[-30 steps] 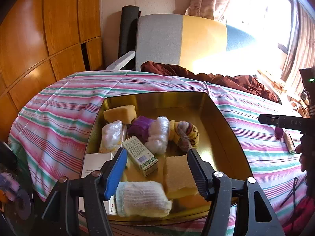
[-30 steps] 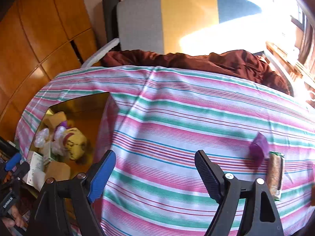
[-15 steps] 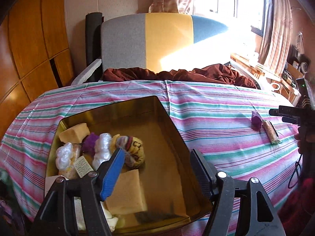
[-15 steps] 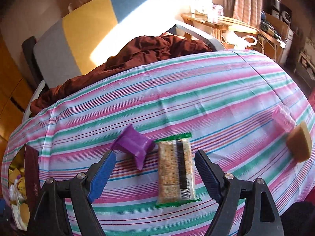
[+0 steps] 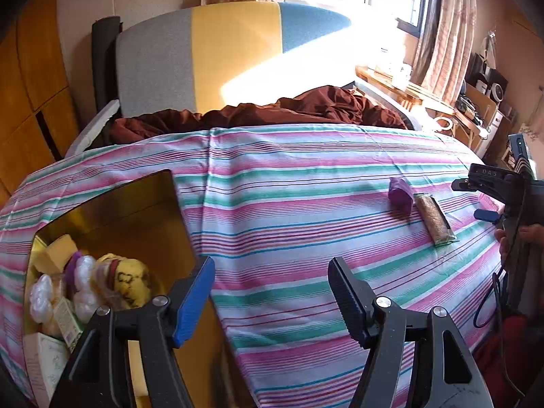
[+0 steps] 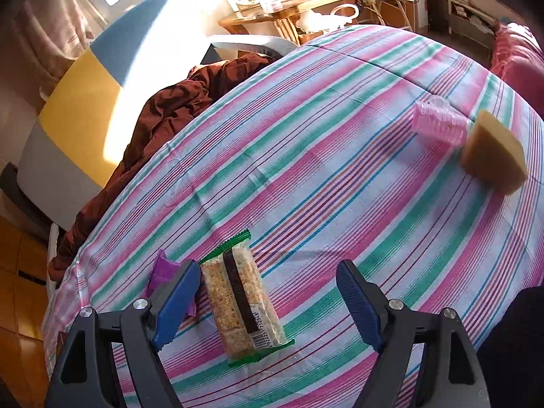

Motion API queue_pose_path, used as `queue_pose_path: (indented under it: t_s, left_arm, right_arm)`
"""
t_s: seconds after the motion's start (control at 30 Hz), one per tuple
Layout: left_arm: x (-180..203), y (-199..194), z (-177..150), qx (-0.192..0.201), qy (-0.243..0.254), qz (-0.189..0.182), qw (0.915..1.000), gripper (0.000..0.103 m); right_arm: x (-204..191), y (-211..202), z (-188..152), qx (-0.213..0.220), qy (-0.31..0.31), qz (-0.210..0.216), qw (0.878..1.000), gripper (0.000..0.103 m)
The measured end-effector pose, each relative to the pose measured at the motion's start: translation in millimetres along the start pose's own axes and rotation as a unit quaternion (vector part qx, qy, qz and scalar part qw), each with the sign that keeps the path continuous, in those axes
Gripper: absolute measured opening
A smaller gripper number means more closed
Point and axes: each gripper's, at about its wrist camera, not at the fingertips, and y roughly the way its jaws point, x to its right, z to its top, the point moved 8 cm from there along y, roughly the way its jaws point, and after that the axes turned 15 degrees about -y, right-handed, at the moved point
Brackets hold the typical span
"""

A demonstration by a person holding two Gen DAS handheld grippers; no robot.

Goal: Organize objects
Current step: 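Move both tools from the gold tin to the purple packet and cracker pack, then grasp the purple packet with the left tool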

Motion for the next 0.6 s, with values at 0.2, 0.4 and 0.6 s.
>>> queue_pose_path:
  t_s: [0.2,0.4,0.6]
  left_arm:
    - [51,38,3,-0.036,0.016,-0.030,0.9988,0.070]
    - [100,82,3,-0.095,0.003,-0.070,0.9929,0.061]
    - [145,112,5,-0.148,-0.043,-0.106,0.9823,0.052]
  right_arm:
    - [5,6,-2,-0.013,0.032,0.025,0.999,0.084]
    - [0,7,-2,-0.014,0.030,0.034,0.999,0.084]
    - [1,7,-3,-0.016,0.037,0.047,0.998,0.084]
